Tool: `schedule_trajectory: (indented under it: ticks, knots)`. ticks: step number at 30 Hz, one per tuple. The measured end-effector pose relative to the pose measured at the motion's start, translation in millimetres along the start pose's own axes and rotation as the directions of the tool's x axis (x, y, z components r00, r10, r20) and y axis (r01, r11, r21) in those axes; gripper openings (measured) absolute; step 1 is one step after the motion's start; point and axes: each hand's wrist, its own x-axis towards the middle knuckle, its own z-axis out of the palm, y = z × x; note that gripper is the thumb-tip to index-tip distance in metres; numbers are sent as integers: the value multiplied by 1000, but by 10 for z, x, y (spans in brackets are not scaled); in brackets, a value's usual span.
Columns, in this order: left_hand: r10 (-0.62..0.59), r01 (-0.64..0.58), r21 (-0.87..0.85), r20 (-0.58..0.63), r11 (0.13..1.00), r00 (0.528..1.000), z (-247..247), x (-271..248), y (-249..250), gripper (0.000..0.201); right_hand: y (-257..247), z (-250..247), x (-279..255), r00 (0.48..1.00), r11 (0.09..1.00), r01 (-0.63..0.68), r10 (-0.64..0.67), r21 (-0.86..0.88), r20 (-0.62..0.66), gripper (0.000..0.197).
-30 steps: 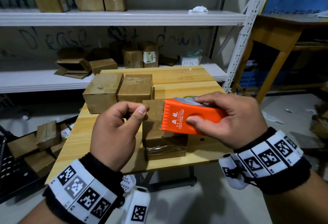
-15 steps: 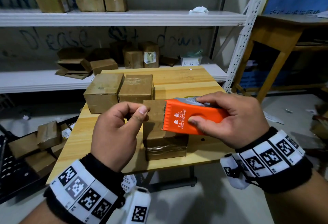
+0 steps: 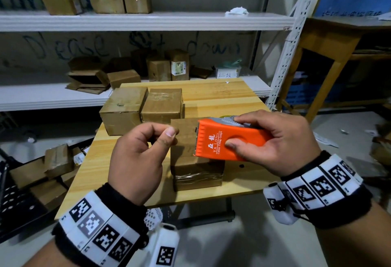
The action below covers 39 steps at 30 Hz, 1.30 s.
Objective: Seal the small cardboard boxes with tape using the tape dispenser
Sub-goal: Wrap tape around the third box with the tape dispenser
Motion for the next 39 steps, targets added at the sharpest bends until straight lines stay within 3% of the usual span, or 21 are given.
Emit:
schedule_trajectory:
  ticks: [25,33,39]
  knots:
    - [-8,7,61,12,998,1000,23,-51,67,14,70,37,-25,1000,1000,-20,20,-18,22,57]
    - [-16,18,40,-48,999,999,-91,11,13,14,195,-44,-71,996,992,-82,79,-93,-34,56]
    - [-5,7,49,-47,999,999,-103,11,10,17,182,-43,-83,997,993,-72,72,-95,-7,58]
